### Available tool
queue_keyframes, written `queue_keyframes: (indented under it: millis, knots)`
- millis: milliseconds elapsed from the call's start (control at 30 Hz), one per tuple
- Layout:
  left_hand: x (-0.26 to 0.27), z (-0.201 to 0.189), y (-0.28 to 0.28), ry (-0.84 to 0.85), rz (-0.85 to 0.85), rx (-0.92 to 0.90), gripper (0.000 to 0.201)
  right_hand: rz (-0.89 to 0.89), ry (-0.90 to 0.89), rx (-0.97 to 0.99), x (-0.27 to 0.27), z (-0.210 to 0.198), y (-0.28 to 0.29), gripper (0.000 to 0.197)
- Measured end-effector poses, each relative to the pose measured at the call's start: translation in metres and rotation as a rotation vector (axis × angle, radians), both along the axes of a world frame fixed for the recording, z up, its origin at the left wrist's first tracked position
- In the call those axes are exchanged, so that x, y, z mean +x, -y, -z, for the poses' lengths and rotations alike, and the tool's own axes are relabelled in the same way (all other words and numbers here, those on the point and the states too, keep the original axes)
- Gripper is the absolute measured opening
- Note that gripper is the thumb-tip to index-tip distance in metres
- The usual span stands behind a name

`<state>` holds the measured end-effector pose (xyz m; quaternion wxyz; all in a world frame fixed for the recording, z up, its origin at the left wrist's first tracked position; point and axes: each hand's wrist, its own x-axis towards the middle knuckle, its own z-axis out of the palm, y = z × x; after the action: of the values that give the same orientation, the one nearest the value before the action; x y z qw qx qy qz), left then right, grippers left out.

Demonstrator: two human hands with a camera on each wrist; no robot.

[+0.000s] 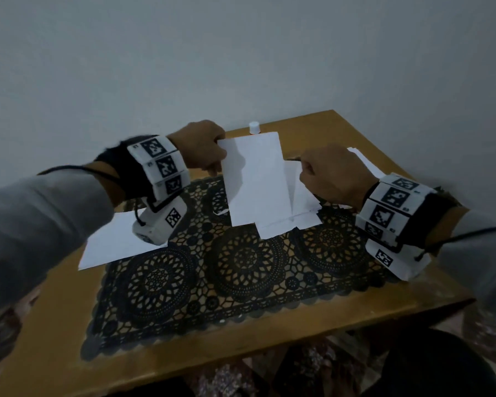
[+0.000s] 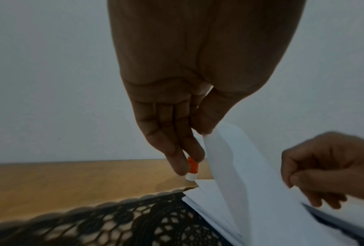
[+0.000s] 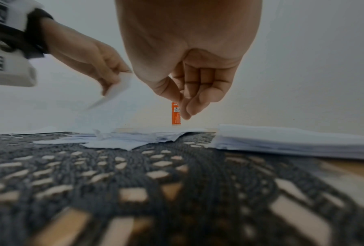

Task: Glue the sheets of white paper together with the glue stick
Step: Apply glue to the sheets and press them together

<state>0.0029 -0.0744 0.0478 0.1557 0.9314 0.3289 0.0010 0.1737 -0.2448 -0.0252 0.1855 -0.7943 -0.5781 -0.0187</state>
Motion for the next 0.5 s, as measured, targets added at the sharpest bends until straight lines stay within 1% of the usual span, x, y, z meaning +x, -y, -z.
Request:
queue_keyframes:
  millis: [67, 167, 267, 400, 467, 500]
  knots:
    - [-0.021, -0.001, -0.003, 0.008, -0.05, -0.117, 0.011, 0.021, 0.003, 0.001, 0.003, 0.003, -0.001, 0.022]
    - [-0.054, 0.007, -0.007, -0.021, -0.11, -0.247, 0.01, 0.013, -0.016, 0.0, 0.006, 0.007, -0.004, 0.028]
    - [-0.077, 0.021, -0.011, -0.142, -0.079, -0.25, 0.01, 0.021, 0.0, 0.016, 0.008, 0.011, -0.006, 0.021]
    - [-0.093, 0.034, -0.014, -0.264, -0.028, -0.413, 0.007, 0.044, 0.001, 0.004, 0.014, 0.016, -0.008, 0.019]
    - [-0.1, 0.037, -0.01, -0.281, -0.001, -0.447, 0.006, 0.037, 0.018, 0.012, 0.014, 0.016, -0.007, 0.019]
    - [-0.103, 0.039, -0.008, -0.281, 0.02, -0.434, 0.006, 0.036, 0.032, 0.008, 0.014, 0.016, -0.008, 0.02]
